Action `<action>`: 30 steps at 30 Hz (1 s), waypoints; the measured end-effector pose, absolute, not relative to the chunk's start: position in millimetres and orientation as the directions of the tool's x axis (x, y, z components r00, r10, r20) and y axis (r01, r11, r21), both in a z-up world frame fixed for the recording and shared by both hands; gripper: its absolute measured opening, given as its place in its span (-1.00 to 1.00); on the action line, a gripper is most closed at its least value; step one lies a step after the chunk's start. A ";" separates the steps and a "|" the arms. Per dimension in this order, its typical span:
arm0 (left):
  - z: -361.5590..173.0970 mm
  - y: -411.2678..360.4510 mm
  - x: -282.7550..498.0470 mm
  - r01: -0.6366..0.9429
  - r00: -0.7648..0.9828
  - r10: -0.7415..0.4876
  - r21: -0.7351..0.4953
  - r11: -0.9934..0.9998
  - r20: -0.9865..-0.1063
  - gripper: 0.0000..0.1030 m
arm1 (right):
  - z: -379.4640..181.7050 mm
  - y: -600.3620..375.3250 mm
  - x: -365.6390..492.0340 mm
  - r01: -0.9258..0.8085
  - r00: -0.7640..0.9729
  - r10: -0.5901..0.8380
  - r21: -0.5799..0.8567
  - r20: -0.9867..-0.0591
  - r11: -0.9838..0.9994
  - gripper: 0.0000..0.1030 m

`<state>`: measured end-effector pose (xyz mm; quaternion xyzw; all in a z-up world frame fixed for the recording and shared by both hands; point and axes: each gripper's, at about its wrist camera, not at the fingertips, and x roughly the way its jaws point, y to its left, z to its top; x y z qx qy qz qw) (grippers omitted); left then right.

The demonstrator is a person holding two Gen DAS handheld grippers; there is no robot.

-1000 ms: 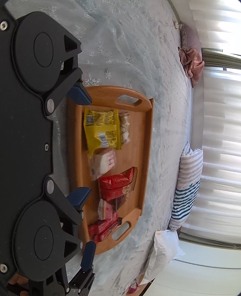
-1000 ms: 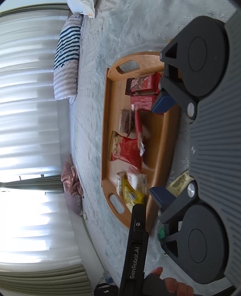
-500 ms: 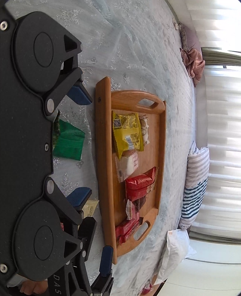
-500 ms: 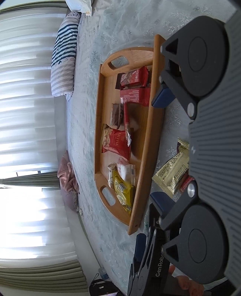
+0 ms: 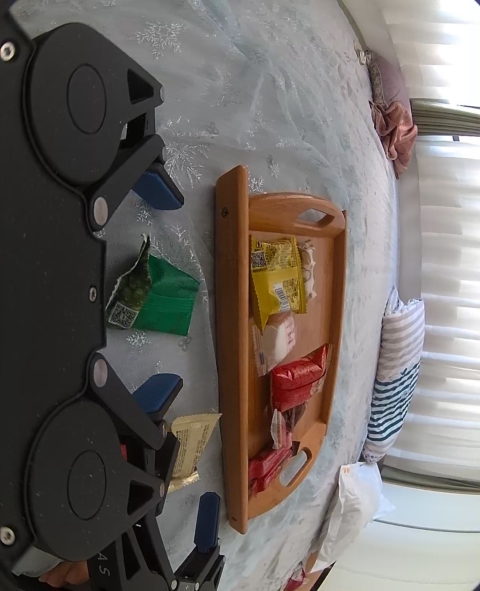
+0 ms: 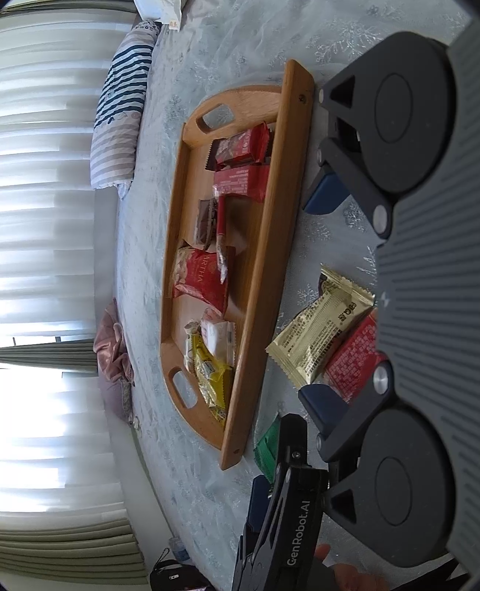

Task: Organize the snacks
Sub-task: 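Grasp the green pack with the left gripper while the right grasps the gold wrapper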

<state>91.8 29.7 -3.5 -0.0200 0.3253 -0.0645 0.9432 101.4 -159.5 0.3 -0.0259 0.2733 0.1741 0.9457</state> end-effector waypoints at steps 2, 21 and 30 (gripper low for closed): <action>-4.8 29.8 91.9 0.110 0.781 -0.133 -0.075 0.991 -0.610 0.85 | -0.8 -158.6 102.2 -0.343 0.787 0.314 0.046 -0.531 0.938 1.00; -9.1 23.4 81.9 0.142 0.808 -0.134 -0.031 0.989 -0.574 0.12 | -5.5 -165.1 104.9 -0.351 0.775 0.342 0.088 -0.531 0.932 1.00; -5.3 16.2 77.4 0.165 0.808 -0.150 -0.024 0.986 -0.570 -0.15 | -5.9 -165.2 103.8 -0.354 0.777 0.344 0.085 -0.527 0.931 1.00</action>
